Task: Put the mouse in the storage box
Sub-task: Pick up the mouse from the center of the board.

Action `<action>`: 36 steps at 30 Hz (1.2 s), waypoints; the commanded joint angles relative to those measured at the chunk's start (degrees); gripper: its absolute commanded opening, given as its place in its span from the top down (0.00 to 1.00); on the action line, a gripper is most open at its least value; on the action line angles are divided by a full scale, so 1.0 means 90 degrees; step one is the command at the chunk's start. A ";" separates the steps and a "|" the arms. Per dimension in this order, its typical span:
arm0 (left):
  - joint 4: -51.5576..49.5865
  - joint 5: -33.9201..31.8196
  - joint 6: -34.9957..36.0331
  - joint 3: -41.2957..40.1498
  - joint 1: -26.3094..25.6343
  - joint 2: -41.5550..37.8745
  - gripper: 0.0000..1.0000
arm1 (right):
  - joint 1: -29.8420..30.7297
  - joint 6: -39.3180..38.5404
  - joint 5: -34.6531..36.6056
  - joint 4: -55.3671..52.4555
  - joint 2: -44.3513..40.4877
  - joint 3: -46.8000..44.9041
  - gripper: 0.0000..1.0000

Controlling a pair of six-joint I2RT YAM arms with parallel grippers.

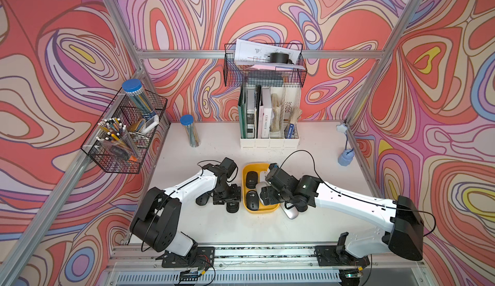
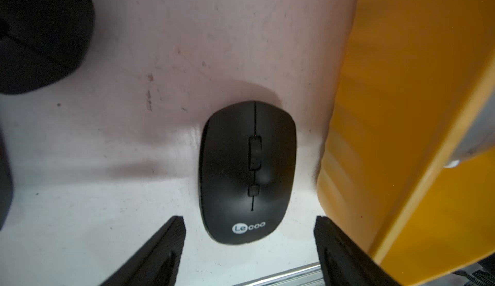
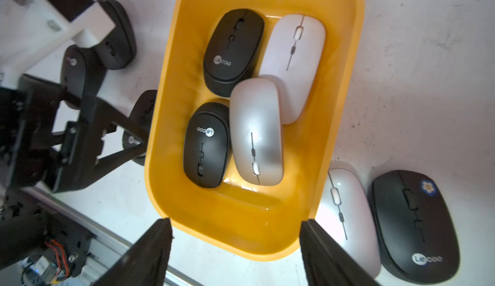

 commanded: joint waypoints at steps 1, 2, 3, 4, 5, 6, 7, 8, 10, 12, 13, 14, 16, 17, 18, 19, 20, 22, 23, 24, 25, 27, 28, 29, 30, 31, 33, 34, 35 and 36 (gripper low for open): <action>-0.0060 -0.0137 0.0114 0.0200 -0.0039 0.0113 0.18 | 0.0034 -0.0161 -0.0345 0.0352 -0.0136 -0.0117 0.23; -0.0061 -0.0155 0.0110 0.0213 -0.0035 0.0156 0.18 | 0.0039 -0.0163 -0.0331 0.0354 -0.0182 -0.0147 0.23; -0.0055 -0.0175 0.0113 0.0230 -0.0037 0.0197 0.18 | 0.0038 -0.0158 -0.0319 0.0369 -0.0232 -0.0179 0.23; -0.0044 -0.0185 0.0124 0.0233 -0.0042 0.0235 0.19 | 0.0034 -0.0156 -0.0332 0.0378 -0.0273 -0.0195 0.23; -0.0023 -0.0185 0.0121 0.0227 -0.0051 0.0278 0.19 | 0.0036 -0.0145 -0.0329 0.0388 -0.0292 -0.0211 0.23; -0.0015 -0.0176 0.0122 0.0223 -0.0061 0.0325 0.19 | 0.0039 -0.0135 -0.0328 0.0381 -0.0301 -0.0205 0.23; -0.0005 -0.0170 0.0121 0.0227 -0.0076 0.0375 0.20 | 0.0039 -0.0126 -0.0318 0.0380 -0.0310 -0.0211 0.23; -0.0008 -0.0156 0.0132 0.0223 -0.0095 0.0415 0.20 | 0.0037 -0.0122 -0.0299 0.0383 -0.0325 -0.0216 0.23; -0.0029 -0.0196 0.0190 0.0258 -0.0196 0.0505 0.20 | 0.0039 -0.0106 -0.0248 0.0380 -0.0331 -0.0231 0.23; -0.0181 -0.0475 0.0221 0.0354 -0.0359 0.0582 0.20 | 0.0039 -0.0100 -0.0210 0.0380 -0.0325 -0.0240 0.23; -0.0258 -0.0624 0.0234 0.0402 -0.0434 0.0644 0.20 | 0.0038 -0.0086 -0.0210 0.0388 -0.0322 -0.0247 0.23; -0.0306 -0.0698 0.0241 0.0441 -0.0475 0.0700 0.20 | 0.0038 -0.0068 -0.0218 0.0398 -0.0328 -0.0260 0.23; -0.0359 -0.0846 0.0212 0.0486 -0.0511 0.0825 0.20 | 0.0034 -0.0040 -0.0220 0.0444 -0.0339 -0.0279 0.24; -0.0337 -0.0884 0.0203 0.0487 -0.0520 0.0861 0.21 | 0.0036 -0.0034 -0.0220 0.0462 -0.0347 -0.0290 0.24; -0.0315 -0.0909 0.0184 0.0491 -0.0531 0.0910 0.21 | 0.0039 -0.0027 -0.0211 0.0461 -0.0350 -0.0299 0.24; -0.0306 -0.0962 0.0140 0.0501 -0.0531 0.0949 0.22 | 0.0039 -0.0018 -0.0196 0.0453 -0.0359 -0.0304 0.24; -0.0322 -0.1049 0.0095 0.0509 -0.0531 0.0982 0.23 | 0.0030 -0.0017 -0.0182 0.0430 -0.0367 -0.0300 0.24; -0.0347 -0.1151 0.0071 0.0534 -0.0540 0.1029 0.23 | 0.0038 -0.0022 -0.0175 0.0395 -0.0387 -0.0310 0.24; -0.0338 -0.1193 0.0055 0.0527 -0.0542 0.1029 0.24 | 0.0034 -0.0015 -0.0164 0.0381 -0.0413 -0.0316 0.24; -0.0312 -0.1202 0.0048 0.0518 -0.0542 0.1025 0.24 | 0.0037 -0.0012 -0.0154 0.0371 -0.0435 -0.0328 0.24; -0.0288 -0.1192 0.0054 0.0507 -0.0549 0.1033 0.25 | 0.0034 -0.0007 -0.0143 0.0359 -0.0458 -0.0325 0.24; -0.0231 -0.1150 0.0050 0.0497 -0.0547 0.1095 0.26 | 0.0034 0.0000 -0.0123 0.0355 -0.0482 -0.0348 0.25; -0.0214 -0.1148 0.0049 0.0487 -0.0544 0.1128 0.27 | 0.0034 -0.0006 -0.0124 0.0350 -0.0484 -0.0349 0.25; -0.0166 -0.1120 0.0032 0.0460 -0.0548 0.1167 0.29 | 0.0038 0.0000 -0.0133 0.0359 -0.0480 -0.0347 0.25; -0.0110 -0.1073 0.0030 0.0441 -0.0541 0.1206 0.31 | 0.0034 -0.0004 -0.0137 0.0359 -0.0458 -0.0349 0.25; -0.0084 -0.1030 0.0035 0.0429 -0.0548 0.1242 0.32 | 0.0033 0.0000 -0.0141 0.0357 -0.0447 -0.0340 0.25; -0.0010 -0.0968 0.0021 0.0375 -0.0543 0.1293 0.37 | 0.0039 -0.0004 -0.0202 0.0387 -0.0429 -0.0339 0.25; 0.0021 -0.0944 0.0015 0.0338 -0.0544 0.1297 0.38 | 0.0034 -0.0001 -0.0239 0.0414 -0.0429 -0.0348 0.26; 0.0052 -0.0923 0.0017 0.0305 -0.0543 0.1298 0.39 | 0.0039 -0.0016 -0.0308 0.0470 -0.0428 -0.0363 0.26; 0.0073 -0.0925 0.0009 0.0261 -0.0543 0.1288 0.41 | 0.0039 -0.0031 -0.0398 0.0560 -0.0420 -0.0395 0.26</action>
